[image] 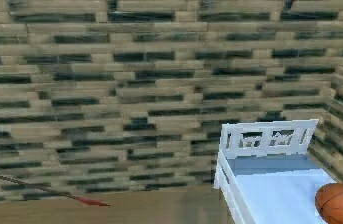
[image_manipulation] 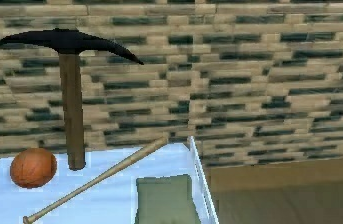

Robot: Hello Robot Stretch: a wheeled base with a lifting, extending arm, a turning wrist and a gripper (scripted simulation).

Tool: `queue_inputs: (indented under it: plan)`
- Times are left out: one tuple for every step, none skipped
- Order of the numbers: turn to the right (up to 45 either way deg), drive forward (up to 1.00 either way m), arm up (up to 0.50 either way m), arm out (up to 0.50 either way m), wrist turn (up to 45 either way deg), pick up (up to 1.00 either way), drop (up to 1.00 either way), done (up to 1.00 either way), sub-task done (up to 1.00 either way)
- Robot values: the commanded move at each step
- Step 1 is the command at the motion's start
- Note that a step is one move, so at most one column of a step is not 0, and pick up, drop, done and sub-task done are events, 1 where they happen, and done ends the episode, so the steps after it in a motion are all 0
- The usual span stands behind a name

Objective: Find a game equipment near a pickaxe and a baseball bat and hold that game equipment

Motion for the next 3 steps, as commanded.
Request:
queue_inputs:
  plan:
    - [-36.0, 0.0, 0.0, 0.0, 0.0, 0.0, 0.0, 0.0, 0.0]
    - [45.0, 0.0, 0.0, 0.0, 0.0, 0.0, 0.0, 0.0, 0.0]
    - [9.0, 0.0, 0.0, 0.0, 0.0, 0.0, 0.0, 0.0, 0.0]
